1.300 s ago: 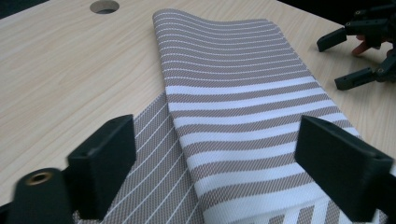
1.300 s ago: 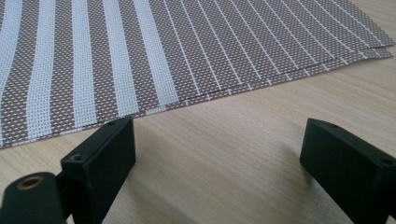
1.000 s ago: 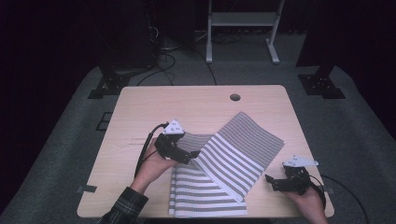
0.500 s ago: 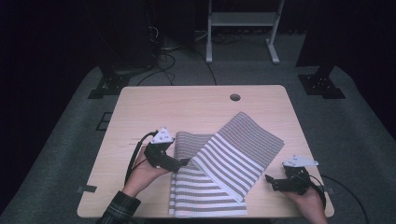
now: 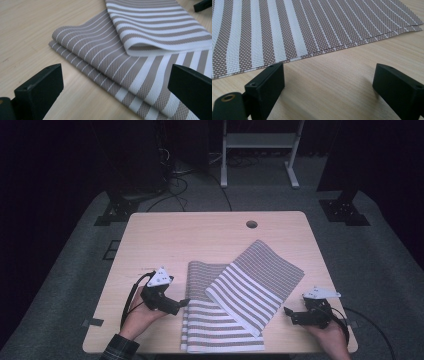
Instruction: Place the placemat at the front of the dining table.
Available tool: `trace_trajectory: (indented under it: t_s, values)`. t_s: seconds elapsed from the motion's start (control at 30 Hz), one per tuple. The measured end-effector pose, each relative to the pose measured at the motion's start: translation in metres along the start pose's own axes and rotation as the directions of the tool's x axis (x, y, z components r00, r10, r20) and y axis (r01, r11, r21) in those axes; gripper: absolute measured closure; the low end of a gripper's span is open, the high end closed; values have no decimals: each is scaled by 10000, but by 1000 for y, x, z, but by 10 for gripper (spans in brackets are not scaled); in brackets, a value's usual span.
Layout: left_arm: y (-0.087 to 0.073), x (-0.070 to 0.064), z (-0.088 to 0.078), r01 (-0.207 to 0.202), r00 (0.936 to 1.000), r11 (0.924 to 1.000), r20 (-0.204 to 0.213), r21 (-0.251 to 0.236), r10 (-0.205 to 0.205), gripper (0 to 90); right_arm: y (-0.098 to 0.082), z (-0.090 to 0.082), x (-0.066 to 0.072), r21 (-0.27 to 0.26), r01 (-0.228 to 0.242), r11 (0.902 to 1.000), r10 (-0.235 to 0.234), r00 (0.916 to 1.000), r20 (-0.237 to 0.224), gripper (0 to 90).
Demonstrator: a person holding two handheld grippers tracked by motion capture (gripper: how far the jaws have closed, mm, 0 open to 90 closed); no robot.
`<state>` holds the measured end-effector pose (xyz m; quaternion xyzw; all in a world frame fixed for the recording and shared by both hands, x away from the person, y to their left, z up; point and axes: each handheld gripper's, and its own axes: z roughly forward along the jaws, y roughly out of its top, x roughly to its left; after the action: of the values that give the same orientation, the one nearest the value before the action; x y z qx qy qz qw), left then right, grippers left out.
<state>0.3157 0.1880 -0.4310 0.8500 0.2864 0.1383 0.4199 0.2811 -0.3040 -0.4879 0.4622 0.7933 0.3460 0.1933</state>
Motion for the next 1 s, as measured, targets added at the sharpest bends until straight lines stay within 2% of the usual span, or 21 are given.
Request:
trace_trajectory:
  t_s: [0.23, 0.43, 0.53, 0.77, 0.93, 1.0]
  values:
    - [-21, 4, -8, 31, 9998, 9996, -180, 265, -27, 0, 0, -1, 0, -12, 19, 10000, -19, 10000, -19, 94]
    - [-40, 9, -11, 36, 9990, 9973, -440, 727, -4, 0, -1, -2, 1, -50, 44, 10000, -44, 10000, -68, 126]
    - [-50, 12, -12, 245, 9990, 9960, -401, 863, -211, 0, 0, -4, 1, -100, 6, 10000, -7, 10000, -92, 127]
    - [-59, 18, -11, 511, 9977, 9939, -495, 974, -464, 0, 3, -11, 6, -462, -121, 9989, 112, 9998, -189, 167]
    - [-62, 21, -10, 473, 9975, 9927, -566, 1107, -412, 0, 8, -14, 12, -354, -300, 9989, 282, 9983, -504, 285]
    - [-63, 21, -9, 464, 9976, 9920, -570, 1178, -398, 0, 9, -15, 14, -411, -281, 9988, 256, 9979, -594, 298]
